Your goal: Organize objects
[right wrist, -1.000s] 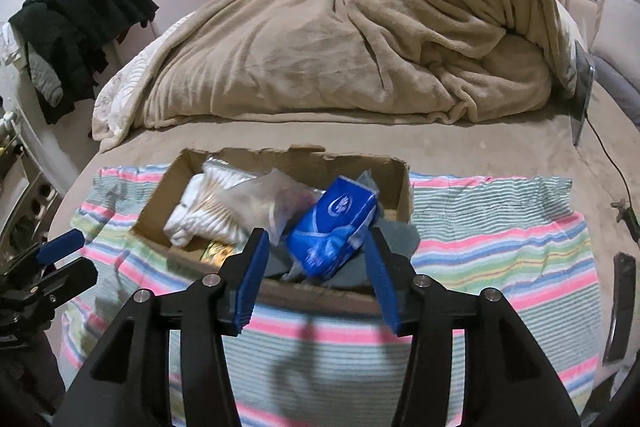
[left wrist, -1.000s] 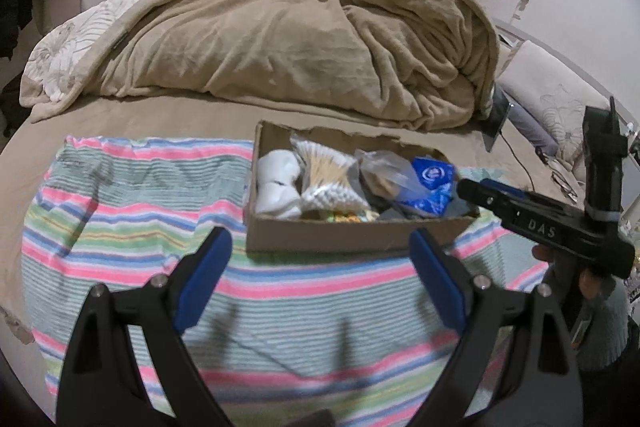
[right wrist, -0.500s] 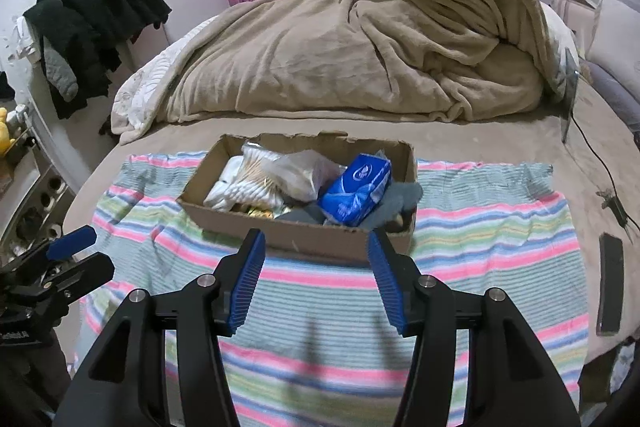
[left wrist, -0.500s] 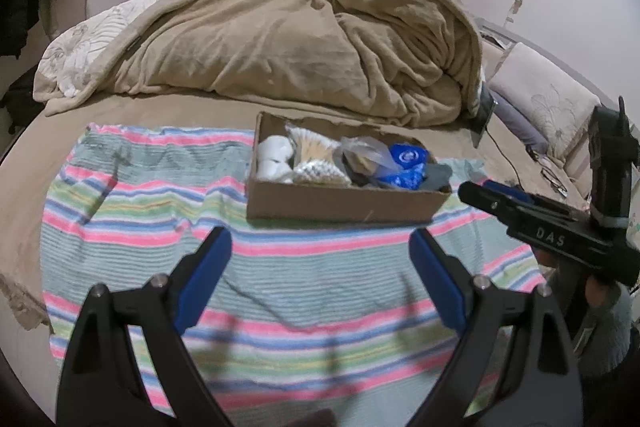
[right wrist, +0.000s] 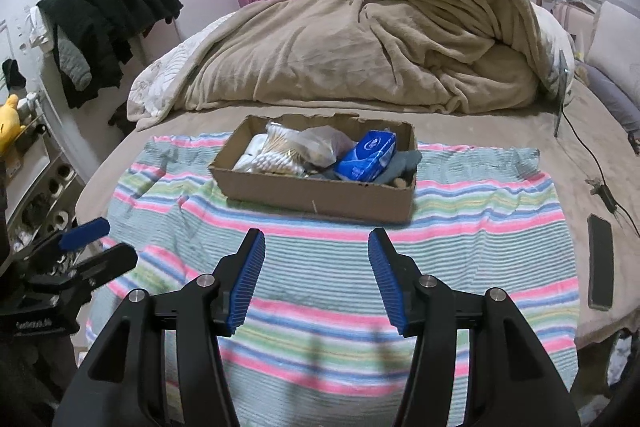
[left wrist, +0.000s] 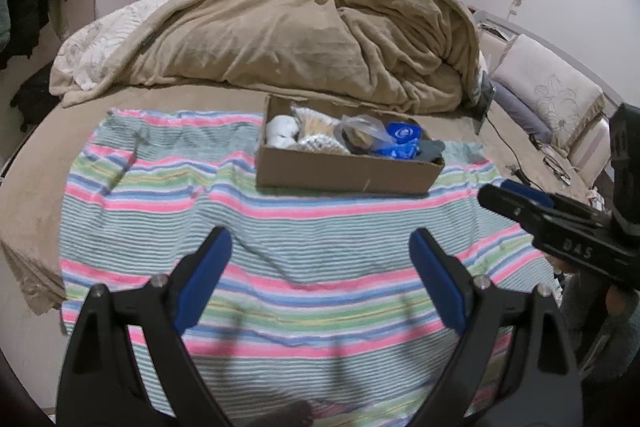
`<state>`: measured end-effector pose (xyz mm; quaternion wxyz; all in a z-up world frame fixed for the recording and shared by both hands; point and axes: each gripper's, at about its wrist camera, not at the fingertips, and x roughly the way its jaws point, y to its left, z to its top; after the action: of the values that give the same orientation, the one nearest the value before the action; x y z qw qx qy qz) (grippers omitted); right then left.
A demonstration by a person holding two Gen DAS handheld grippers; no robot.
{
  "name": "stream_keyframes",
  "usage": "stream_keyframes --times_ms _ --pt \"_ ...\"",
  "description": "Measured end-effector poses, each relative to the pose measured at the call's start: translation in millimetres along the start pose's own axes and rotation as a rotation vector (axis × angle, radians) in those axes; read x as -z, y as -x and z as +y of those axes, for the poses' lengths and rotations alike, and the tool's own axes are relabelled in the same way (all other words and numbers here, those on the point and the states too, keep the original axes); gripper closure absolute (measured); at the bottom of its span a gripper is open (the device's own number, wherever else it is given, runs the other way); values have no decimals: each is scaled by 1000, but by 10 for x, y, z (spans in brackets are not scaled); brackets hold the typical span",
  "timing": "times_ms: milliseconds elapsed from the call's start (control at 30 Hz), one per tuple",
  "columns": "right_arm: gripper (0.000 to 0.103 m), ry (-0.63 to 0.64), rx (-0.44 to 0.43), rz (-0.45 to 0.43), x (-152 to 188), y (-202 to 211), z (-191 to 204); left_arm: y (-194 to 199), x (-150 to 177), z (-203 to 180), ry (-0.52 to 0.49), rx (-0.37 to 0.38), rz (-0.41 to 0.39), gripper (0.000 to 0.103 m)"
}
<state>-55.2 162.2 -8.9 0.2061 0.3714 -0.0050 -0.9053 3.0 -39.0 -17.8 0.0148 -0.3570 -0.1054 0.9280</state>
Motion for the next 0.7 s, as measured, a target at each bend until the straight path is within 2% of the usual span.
stream_keyframes --times_ms 467,700 --pt "46 -8 -24 9 84 37 5 72 81 -38 -24 -16 7 12" --pt "46 -9 -25 11 85 31 -4 103 65 -7 -24 -43 -14 12"
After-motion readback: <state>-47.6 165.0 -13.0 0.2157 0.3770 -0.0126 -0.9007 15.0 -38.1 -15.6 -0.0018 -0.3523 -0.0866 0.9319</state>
